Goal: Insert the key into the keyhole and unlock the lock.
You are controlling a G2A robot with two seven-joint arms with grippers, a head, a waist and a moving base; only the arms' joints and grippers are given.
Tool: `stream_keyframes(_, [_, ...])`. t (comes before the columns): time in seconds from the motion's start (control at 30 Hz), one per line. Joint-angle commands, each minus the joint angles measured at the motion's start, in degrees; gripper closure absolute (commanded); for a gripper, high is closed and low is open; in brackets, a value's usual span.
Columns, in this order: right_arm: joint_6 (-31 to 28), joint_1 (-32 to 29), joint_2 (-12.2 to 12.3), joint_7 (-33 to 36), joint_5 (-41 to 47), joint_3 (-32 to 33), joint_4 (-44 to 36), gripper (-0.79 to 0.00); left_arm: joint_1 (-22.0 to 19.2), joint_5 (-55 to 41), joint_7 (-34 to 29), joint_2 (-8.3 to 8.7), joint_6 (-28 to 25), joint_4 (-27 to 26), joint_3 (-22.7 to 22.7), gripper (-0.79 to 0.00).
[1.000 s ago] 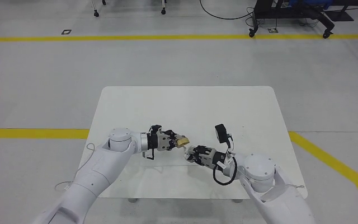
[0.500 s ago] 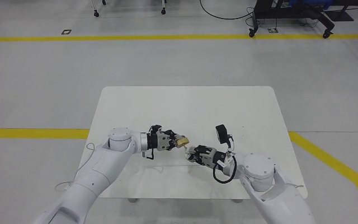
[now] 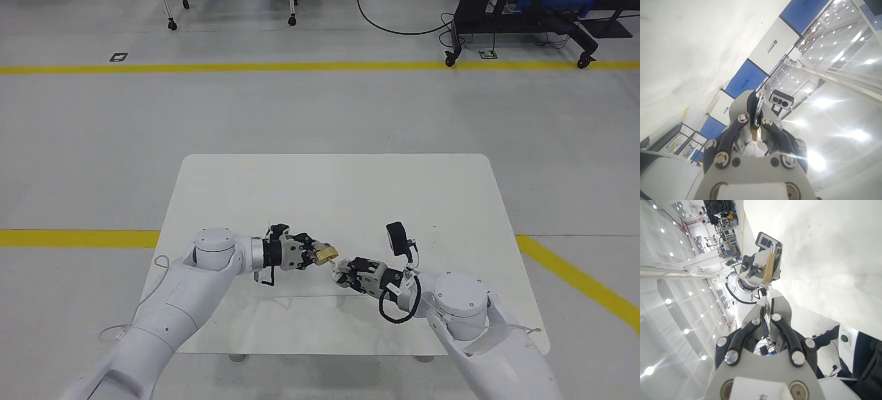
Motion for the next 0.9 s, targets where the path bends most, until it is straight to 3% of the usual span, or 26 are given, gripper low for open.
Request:
stream_keyframes(0.0, [0.18,0.10,-0.02,0.21,0.34,0.00,0.13,0.000,0.06,0.15,-0.14,-0.03,-0.05,-0.06,-0.09,0.000])
stream_keyframes(0.87, [-0.03,1.15,-0.46,-0.19,4.33,0.05,2.44,0.000,0.82,1.18,-1.29,-0.39,-0.63,-0.82,-1.45,0.000])
